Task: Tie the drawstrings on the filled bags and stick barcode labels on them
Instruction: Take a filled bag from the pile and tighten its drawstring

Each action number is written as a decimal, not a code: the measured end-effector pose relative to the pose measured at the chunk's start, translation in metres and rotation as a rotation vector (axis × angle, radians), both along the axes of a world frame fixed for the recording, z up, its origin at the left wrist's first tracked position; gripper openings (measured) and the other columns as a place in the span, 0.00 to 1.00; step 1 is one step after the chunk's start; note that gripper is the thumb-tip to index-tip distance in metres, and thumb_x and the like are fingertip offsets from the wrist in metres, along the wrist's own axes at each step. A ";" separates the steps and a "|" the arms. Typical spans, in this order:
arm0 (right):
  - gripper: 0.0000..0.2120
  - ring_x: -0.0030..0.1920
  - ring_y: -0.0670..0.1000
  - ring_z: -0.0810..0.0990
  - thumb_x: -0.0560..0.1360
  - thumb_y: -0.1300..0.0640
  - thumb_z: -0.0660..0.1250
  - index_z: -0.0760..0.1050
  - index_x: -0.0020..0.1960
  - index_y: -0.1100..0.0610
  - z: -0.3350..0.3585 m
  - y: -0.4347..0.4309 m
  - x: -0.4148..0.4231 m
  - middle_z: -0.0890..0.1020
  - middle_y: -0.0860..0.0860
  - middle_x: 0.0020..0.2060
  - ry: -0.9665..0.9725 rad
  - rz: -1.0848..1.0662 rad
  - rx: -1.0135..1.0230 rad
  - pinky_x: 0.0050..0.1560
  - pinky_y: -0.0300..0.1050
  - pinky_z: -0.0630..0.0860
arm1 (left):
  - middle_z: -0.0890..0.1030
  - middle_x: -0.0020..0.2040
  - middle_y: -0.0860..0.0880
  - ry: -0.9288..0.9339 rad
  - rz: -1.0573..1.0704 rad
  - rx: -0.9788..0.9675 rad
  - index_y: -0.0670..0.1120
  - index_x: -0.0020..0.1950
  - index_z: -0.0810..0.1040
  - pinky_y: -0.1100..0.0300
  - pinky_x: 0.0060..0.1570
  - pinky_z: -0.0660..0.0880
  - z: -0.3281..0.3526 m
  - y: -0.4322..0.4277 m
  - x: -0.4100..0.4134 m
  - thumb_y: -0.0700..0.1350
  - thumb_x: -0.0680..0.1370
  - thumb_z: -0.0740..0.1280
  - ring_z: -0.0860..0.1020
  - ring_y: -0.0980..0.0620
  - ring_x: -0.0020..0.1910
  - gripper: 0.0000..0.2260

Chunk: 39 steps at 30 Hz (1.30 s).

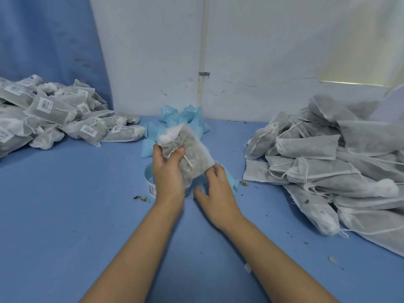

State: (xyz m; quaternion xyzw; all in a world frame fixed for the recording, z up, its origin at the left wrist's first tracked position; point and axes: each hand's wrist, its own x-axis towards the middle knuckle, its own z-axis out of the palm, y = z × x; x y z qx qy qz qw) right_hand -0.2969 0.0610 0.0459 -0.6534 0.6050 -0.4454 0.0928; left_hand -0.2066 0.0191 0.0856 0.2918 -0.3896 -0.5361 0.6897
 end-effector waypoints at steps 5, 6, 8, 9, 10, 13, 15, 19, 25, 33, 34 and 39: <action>0.25 0.67 0.50 0.68 0.73 0.62 0.68 0.71 0.69 0.57 -0.002 -0.003 0.000 0.70 0.53 0.66 0.045 0.069 -0.077 0.66 0.38 0.66 | 0.79 0.35 0.53 0.024 0.013 0.075 0.43 0.47 0.75 0.67 0.34 0.76 0.004 -0.001 0.001 0.29 0.74 0.60 0.78 0.59 0.33 0.11; 0.25 0.65 0.50 0.69 0.72 0.61 0.68 0.71 0.69 0.57 -0.001 -0.003 -0.001 0.72 0.53 0.64 0.058 0.064 -0.080 0.65 0.39 0.68 | 0.77 0.31 0.54 0.017 0.020 0.097 0.43 0.42 0.74 0.68 0.30 0.73 0.005 0.000 0.001 0.29 0.73 0.60 0.76 0.60 0.30 0.10; 0.22 0.60 0.52 0.71 0.72 0.61 0.67 0.71 0.65 0.59 0.000 -0.004 -0.005 0.74 0.52 0.58 0.055 0.046 -0.067 0.57 0.39 0.69 | 0.74 0.24 0.57 -0.020 0.040 0.113 0.45 0.33 0.70 0.69 0.26 0.69 0.006 0.002 -0.001 0.28 0.71 0.60 0.73 0.60 0.25 0.13; 0.20 0.56 0.52 0.72 0.71 0.61 0.66 0.72 0.62 0.61 0.000 -0.005 -0.008 0.74 0.51 0.55 0.055 0.024 -0.057 0.52 0.37 0.68 | 0.71 0.22 0.59 -0.056 0.053 0.104 0.45 0.30 0.68 0.69 0.24 0.67 0.007 0.003 -0.002 0.28 0.71 0.59 0.70 0.61 0.23 0.15; 0.18 0.52 0.52 0.72 0.69 0.61 0.64 0.72 0.59 0.61 -0.001 -0.006 -0.012 0.73 0.51 0.51 0.040 0.001 -0.045 0.47 0.34 0.66 | 0.69 0.21 0.59 -0.109 0.066 0.096 0.46 0.28 0.66 0.69 0.23 0.65 0.008 0.004 -0.003 0.27 0.70 0.59 0.67 0.61 0.22 0.16; 0.15 0.52 0.42 0.72 0.75 0.55 0.63 0.70 0.61 0.55 -0.004 -0.006 -0.018 0.71 0.49 0.58 0.016 -0.109 -0.013 0.45 0.31 0.66 | 0.64 0.19 0.58 -0.321 0.067 0.103 0.47 0.26 0.62 0.67 0.22 0.60 0.004 0.006 -0.006 0.28 0.70 0.59 0.62 0.60 0.22 0.18; 0.11 0.61 0.43 0.69 0.78 0.55 0.59 0.72 0.59 0.54 -0.005 -0.004 -0.022 0.69 0.48 0.62 0.051 -0.170 -0.037 0.50 0.32 0.64 | 0.63 0.18 0.57 -0.496 0.085 0.102 0.48 0.25 0.59 0.67 0.22 0.56 -0.004 0.007 -0.007 0.31 0.71 0.59 0.60 0.59 0.22 0.19; 0.04 0.64 0.59 0.66 0.77 0.63 0.64 0.76 0.48 0.64 -0.005 -0.003 -0.034 0.71 0.60 0.62 0.297 -0.317 -0.105 0.54 0.32 0.56 | 0.77 0.26 0.56 -0.747 0.175 -0.029 0.42 0.29 0.70 0.65 0.29 0.66 -0.020 0.009 0.004 0.35 0.75 0.58 0.73 0.54 0.29 0.14; 0.04 0.65 0.57 0.63 0.78 0.64 0.63 0.76 0.47 0.63 -0.006 -0.003 -0.051 0.69 0.59 0.63 0.236 -0.426 -0.088 0.51 0.32 0.55 | 0.71 0.31 0.45 -1.055 0.316 -0.092 0.48 0.30 0.61 0.52 0.34 0.62 -0.026 0.007 0.018 0.40 0.76 0.58 0.71 0.38 0.37 0.15; 0.04 0.63 0.55 0.63 0.78 0.63 0.65 0.76 0.47 0.63 -0.002 -0.001 -0.050 0.71 0.58 0.60 0.198 -0.450 -0.131 0.52 0.31 0.54 | 0.78 0.52 0.50 -1.360 0.334 -0.094 0.48 0.32 0.66 0.57 0.33 0.60 -0.028 0.002 0.014 0.40 0.78 0.56 0.70 0.48 0.38 0.13; 0.04 0.63 0.55 0.64 0.78 0.63 0.65 0.77 0.47 0.63 -0.002 -0.001 -0.049 0.71 0.57 0.59 0.212 -0.433 -0.131 0.53 0.31 0.55 | 0.75 0.61 0.51 -1.372 0.299 -0.076 0.47 0.37 0.72 0.57 0.37 0.62 -0.028 0.000 0.013 0.41 0.78 0.55 0.72 0.47 0.44 0.12; 0.04 0.62 0.54 0.65 0.78 0.63 0.64 0.77 0.48 0.63 -0.002 -0.001 -0.046 0.72 0.57 0.58 0.217 -0.393 -0.128 0.54 0.30 0.54 | 0.63 0.75 0.53 -1.305 0.188 -0.086 0.47 0.59 0.77 0.54 0.53 0.68 -0.035 -0.009 0.020 0.44 0.80 0.54 0.69 0.50 0.67 0.14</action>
